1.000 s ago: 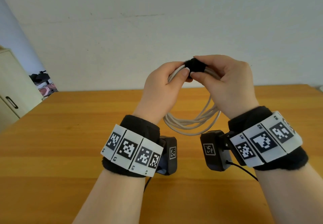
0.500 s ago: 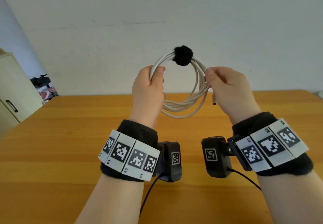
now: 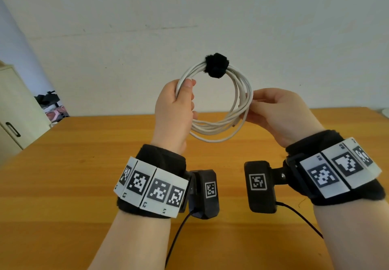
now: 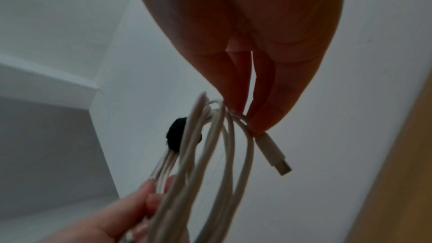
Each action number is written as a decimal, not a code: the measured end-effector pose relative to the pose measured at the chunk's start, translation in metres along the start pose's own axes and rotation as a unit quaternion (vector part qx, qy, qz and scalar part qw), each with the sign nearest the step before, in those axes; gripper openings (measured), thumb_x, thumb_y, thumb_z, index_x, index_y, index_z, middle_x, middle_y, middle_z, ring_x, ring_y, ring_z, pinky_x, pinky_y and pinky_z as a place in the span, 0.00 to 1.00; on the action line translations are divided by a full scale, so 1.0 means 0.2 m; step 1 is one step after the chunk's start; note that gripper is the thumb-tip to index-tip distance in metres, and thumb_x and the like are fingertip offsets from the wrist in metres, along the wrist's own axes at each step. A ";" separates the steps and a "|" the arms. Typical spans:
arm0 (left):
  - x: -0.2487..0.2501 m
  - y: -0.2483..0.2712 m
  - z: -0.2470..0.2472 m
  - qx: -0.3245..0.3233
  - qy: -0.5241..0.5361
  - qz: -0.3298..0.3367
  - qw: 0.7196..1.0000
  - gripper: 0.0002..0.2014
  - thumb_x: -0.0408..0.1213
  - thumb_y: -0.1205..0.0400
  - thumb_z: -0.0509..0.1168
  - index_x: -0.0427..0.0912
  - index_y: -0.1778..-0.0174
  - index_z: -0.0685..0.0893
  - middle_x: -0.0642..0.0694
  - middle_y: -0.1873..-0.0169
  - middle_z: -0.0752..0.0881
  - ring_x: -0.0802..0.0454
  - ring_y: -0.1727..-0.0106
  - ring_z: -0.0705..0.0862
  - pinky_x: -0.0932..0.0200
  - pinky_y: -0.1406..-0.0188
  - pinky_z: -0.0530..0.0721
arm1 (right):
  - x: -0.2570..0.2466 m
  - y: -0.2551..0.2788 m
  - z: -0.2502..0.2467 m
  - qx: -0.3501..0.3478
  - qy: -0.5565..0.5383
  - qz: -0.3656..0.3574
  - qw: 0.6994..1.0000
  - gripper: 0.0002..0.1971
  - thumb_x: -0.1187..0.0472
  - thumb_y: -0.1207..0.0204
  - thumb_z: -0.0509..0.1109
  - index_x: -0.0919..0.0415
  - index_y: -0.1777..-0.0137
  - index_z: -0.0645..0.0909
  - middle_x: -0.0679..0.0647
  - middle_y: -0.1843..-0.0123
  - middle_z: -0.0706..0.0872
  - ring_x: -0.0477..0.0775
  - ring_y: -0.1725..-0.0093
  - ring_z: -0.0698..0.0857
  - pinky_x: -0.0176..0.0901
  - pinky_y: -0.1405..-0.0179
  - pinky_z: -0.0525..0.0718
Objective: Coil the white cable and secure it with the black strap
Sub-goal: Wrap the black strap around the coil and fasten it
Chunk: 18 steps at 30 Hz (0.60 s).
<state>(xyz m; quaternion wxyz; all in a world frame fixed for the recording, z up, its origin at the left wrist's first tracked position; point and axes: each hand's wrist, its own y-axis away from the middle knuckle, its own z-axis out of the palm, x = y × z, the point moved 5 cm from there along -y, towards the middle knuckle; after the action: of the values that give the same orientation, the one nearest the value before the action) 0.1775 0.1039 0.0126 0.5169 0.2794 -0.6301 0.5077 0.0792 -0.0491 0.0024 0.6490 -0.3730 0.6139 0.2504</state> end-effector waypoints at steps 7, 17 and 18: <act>0.01 0.00 -0.01 0.003 -0.023 0.020 1.000 0.09 0.40 0.13 0.54 0.43 0.46 0.79 0.51 0.66 0.71 0.58 0.70 0.69 0.65 0.72 0.73 | -0.02 0.01 0.02 -0.035 -0.144 0.059 0.987 0.12 0.58 0.22 0.66 0.69 0.54 0.82 0.61 0.60 0.86 0.58 0.59 0.88 0.47 0.54 0.90; 0.02 0.01 0.03 -0.027 -0.060 0.032 0.997 0.11 0.42 0.13 0.54 0.44 0.44 0.79 0.52 0.65 0.73 0.56 0.67 0.72 0.60 0.68 0.74 | 0.01 0.01 0.04 -0.040 -0.073 0.081 0.993 0.09 0.77 0.28 0.67 0.68 0.50 0.77 0.60 0.66 0.79 0.54 0.66 0.82 0.40 0.65 0.86; 0.02 0.02 0.04 -0.028 -0.058 0.029 0.998 0.10 0.41 0.13 0.54 0.44 0.44 0.79 0.52 0.65 0.73 0.56 0.67 0.72 0.61 0.68 0.74 | 0.01 0.01 0.04 -0.037 -0.074 0.080 0.993 0.09 0.77 0.29 0.66 0.67 0.51 0.77 0.60 0.66 0.78 0.54 0.66 0.81 0.40 0.64 0.85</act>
<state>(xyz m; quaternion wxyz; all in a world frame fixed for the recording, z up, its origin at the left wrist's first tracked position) 0.1711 0.0987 0.0147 0.4722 0.2752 -0.6805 0.4881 0.0824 -0.0405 0.0005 0.6566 -0.3271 0.5820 0.3510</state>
